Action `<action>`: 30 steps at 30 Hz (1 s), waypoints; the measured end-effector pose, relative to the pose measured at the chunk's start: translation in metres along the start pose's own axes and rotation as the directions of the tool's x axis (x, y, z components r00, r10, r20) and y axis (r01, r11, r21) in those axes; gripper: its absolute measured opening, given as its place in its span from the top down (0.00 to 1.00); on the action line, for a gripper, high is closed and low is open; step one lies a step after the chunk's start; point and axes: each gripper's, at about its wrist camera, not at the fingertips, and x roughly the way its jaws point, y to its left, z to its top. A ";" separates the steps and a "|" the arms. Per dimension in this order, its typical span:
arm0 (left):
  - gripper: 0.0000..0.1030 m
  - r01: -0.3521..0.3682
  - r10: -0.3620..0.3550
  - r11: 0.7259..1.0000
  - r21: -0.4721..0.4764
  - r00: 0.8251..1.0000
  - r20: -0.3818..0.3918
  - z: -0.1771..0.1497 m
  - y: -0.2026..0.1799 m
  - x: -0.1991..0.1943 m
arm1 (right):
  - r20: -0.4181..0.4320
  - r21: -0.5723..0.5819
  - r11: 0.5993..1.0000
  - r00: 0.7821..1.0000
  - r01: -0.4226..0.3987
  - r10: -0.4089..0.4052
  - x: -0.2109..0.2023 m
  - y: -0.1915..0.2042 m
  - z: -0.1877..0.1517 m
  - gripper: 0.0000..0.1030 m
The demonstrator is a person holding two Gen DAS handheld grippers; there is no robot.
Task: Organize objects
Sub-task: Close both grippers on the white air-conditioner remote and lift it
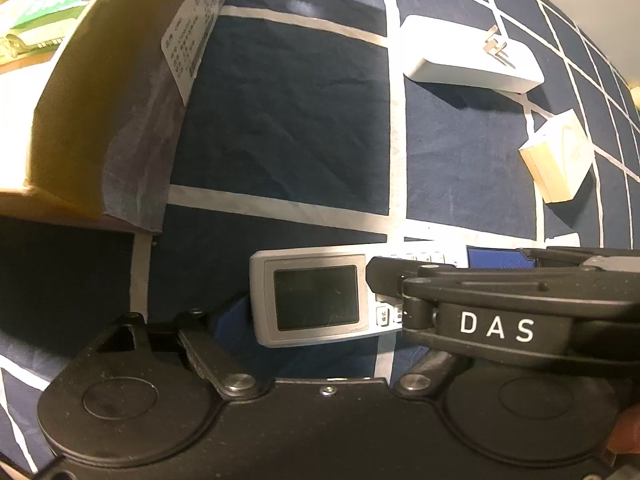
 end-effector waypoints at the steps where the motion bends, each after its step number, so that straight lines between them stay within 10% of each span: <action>1: 0.22 -0.001 0.001 1.000 0.002 1.000 0.003 0.000 0.000 -0.002 | 0.004 0.000 1.000 1.000 -0.001 0.001 -0.001 0.001 -0.001 0.33; 30: 0.22 -0.039 0.021 0.991 0.128 0.990 0.138 0.014 0.033 -0.131 | 0.189 0.065 0.997 0.981 -0.042 0.029 -0.093 0.088 0.001 0.33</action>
